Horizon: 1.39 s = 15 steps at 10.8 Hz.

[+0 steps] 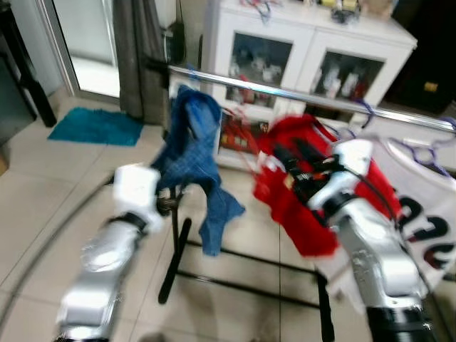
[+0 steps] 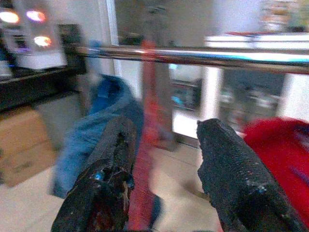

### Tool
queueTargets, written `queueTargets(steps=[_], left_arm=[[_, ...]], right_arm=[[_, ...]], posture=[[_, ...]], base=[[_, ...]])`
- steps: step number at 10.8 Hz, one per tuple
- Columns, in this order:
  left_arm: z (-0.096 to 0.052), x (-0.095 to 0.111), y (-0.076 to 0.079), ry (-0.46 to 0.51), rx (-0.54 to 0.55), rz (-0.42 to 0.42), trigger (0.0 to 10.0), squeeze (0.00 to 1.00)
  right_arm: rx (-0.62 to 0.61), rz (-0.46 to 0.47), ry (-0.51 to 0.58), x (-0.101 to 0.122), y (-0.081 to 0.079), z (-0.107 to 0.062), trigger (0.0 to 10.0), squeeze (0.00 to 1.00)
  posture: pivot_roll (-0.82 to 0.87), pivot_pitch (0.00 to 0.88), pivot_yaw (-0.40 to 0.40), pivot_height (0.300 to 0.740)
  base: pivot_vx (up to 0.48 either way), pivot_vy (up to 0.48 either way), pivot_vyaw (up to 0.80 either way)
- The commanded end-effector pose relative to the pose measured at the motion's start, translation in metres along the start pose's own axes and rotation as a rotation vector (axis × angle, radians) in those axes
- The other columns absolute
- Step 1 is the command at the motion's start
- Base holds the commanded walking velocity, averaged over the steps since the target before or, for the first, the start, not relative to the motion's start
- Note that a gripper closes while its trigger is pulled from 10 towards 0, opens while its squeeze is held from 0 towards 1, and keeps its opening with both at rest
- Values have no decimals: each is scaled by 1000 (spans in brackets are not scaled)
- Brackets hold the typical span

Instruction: Hang hanger

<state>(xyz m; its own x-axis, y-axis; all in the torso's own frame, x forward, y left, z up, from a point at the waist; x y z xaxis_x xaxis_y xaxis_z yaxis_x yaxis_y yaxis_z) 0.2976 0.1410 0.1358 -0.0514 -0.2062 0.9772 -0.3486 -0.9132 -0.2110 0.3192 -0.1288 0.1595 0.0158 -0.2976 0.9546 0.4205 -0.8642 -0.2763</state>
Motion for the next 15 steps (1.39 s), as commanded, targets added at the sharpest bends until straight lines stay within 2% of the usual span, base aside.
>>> queueTargets(steps=[1,2,4,6,9,10,15], left_arm=[[1,2,-5,4,17,22,10000,0],[1,3,-7,3,18,33,10000,0],[1,0,-10,-19,25,32,10000,0],[3,-2,-9,-19,26,24,10000,0],[9,10,0,46,-37,35,10000,0],[13,13,0,58,-47,37,10000,0],[18,14,-5,74,-42,40,10000,0]], right_arm=[[-31,-18,3,1,4,0,10000,1000],[-58,-29,7,2,7,0,10000,1000],[-89,-21,6,1,10,-2,10000,1000],[-185,-27,-12,-8,22,-12,10000,1000],[-273,-35,-9,-12,31,-26,10000,1000],[-305,-45,-43,-16,35,-29,10000,1000],[-258,-87,10,2,30,-16,10000,1000]], posture=[[117,0,-91,740],[119,0,-92,740],[123,0,-90,740],[115,0,-82,740],[92,0,-56,740],[78,0,-43,740],[77,0,-53,740]], base=[[0,-480,0],[0,-480,0],[0,0,0],[0,0,0],[229,0,0],[368,0,0],[368,0,-95]])
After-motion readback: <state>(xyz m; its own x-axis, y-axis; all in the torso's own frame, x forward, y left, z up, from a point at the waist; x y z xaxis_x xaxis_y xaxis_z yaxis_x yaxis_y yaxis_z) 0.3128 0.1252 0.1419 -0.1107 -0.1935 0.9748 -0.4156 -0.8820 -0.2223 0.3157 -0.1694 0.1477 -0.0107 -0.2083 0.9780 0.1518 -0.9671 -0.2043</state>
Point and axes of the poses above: a point about 5 cm out from each wrist's last joint towards the gripper, its own z axis pointing out of the wrist towards the gripper, its own x axis along the axis of the wrist's last joint, y = z × x, the point moved 4 cm from there along z, pointing out of the wrist towards the gripper, and after that the axes turned 8 degrees about z, right-handed, at the moved point
